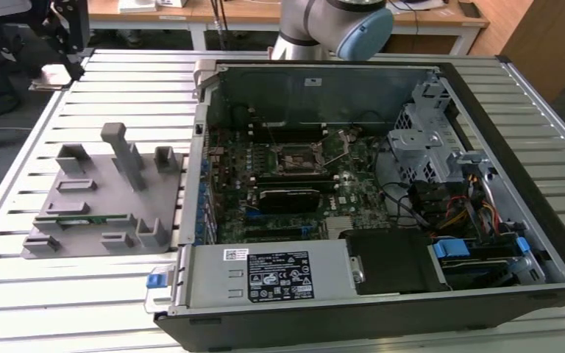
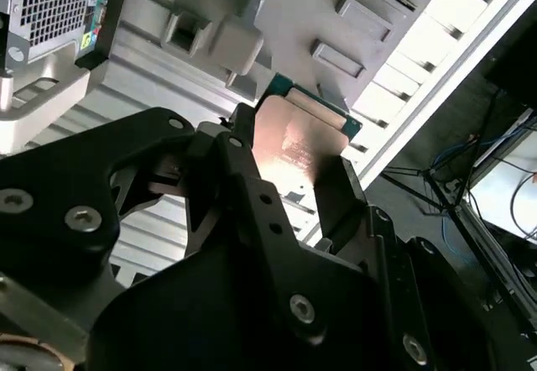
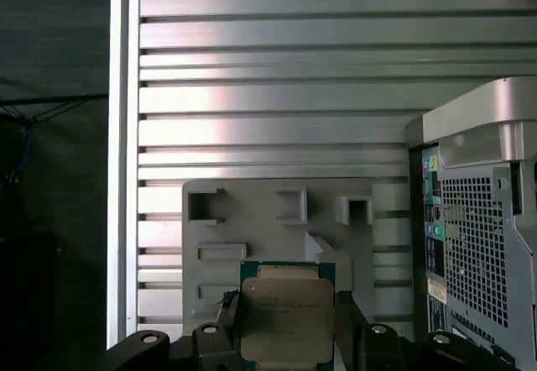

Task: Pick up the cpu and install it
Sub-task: 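Pick up the cpu and move it towards the insertion slot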

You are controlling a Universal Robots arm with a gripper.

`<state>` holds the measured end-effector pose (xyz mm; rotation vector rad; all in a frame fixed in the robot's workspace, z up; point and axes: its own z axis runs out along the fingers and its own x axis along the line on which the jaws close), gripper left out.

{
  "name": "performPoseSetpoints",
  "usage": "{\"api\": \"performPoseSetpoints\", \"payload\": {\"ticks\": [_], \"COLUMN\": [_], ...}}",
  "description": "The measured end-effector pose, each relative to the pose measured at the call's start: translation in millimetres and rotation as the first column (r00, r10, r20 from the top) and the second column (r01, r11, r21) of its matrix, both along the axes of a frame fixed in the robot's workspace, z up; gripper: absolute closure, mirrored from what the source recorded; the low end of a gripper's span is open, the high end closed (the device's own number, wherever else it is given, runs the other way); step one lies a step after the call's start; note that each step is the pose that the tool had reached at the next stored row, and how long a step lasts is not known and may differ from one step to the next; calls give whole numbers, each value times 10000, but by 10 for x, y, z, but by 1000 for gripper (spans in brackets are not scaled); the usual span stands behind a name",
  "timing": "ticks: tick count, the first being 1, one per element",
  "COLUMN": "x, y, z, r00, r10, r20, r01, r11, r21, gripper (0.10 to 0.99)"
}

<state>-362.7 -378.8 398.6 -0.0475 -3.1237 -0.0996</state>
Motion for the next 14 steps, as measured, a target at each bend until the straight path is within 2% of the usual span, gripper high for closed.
{"api": "performPoseSetpoints", "payload": {"ticks": [14], "x": [477], "y": [0], "z": [0], "r00": [10000], "r10": [1], "r20": [-1], "r01": [-1], "r11": [10000], "r21": [0], "gripper": [553]}}
